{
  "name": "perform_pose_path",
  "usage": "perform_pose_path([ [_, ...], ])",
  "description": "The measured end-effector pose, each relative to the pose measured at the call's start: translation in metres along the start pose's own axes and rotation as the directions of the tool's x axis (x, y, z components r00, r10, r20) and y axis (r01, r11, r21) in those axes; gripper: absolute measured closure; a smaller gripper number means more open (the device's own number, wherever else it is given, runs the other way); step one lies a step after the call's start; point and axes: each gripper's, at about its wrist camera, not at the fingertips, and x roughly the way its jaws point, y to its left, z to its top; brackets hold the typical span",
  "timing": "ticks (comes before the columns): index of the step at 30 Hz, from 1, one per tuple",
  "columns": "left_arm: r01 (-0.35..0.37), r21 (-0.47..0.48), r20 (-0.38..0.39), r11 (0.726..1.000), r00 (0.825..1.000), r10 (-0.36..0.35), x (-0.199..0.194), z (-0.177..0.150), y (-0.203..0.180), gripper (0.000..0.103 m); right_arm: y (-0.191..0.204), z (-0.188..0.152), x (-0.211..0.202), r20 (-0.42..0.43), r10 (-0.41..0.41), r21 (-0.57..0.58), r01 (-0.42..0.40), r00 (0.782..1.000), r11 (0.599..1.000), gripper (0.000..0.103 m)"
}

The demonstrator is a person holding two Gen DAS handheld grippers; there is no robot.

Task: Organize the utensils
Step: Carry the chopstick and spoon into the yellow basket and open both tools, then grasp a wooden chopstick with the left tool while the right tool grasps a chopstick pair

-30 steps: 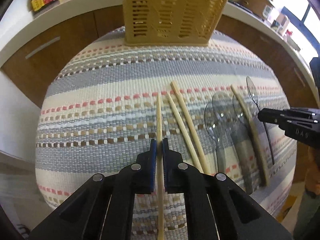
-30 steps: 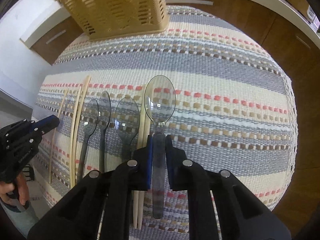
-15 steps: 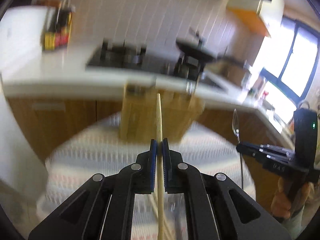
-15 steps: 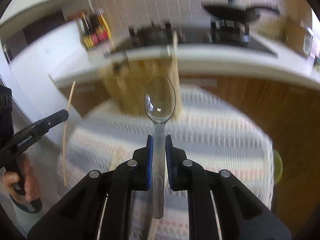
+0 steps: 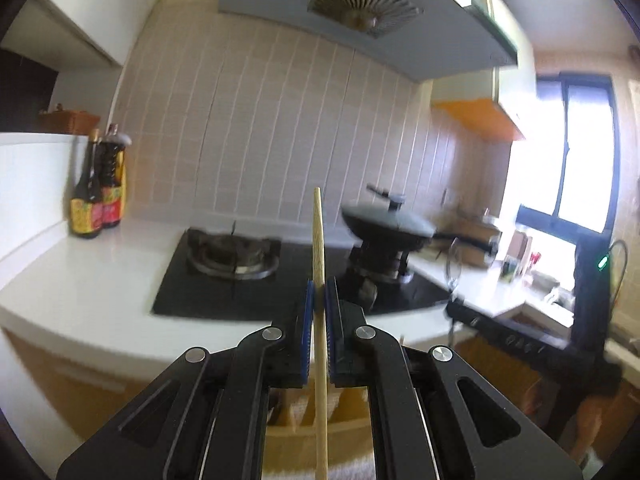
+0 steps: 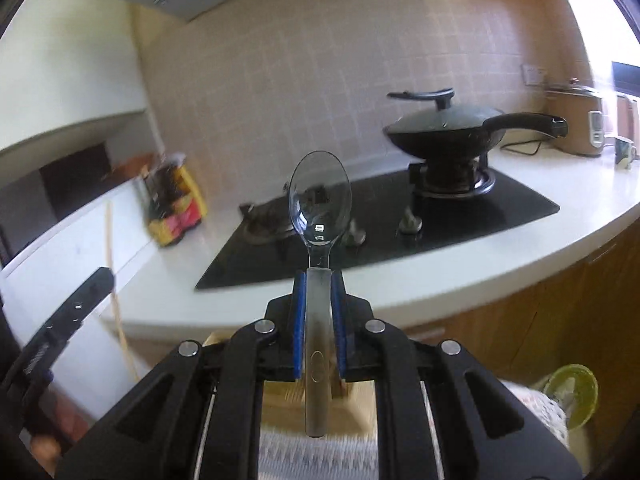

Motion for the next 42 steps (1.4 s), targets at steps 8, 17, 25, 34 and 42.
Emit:
perform_pose_path([
  [8,-0.065,-0.009,0.098,0.998,0.993,0.066,0.04,-0.008,0.023,0.099,-0.001,-0.014,0.049,0.056,-0.018,-0.014,0.019,0.998,1.0,0.092],
  [17,-0.107,-0.011,0.074,0.994,0.991,0.108,0.067,-0.043,0.039,0.099,-0.014,-0.031,0.062,0.077,-0.022,0.006,0.022,0.997,1.0,0.092],
  [25,-0.099,-0.03,0.019,0.995,0.995,0.099,0.063,-0.061,0.048,0.086,-0.013,-0.042,0.05,0.059,-0.006,-0.006,0.007,0.998,1.0,0.091],
  [34,-0.066,-0.058,0.026,0.996,0.997,0.068,0.001,-0.045,0.04,0.065,-0.012,-0.046,-0.011,0.031,0.032,-0.024,-0.031,0.999,0.999,0.079],
  [42,-0.022,-0.1,-0.008,0.995,1.0,0.022,-0.071,-0.028,0.023,0.056,-0.003,-0.047,-0.084,0.001,0.025,-0.057,-0.025,1.0,0.998,0.073],
])
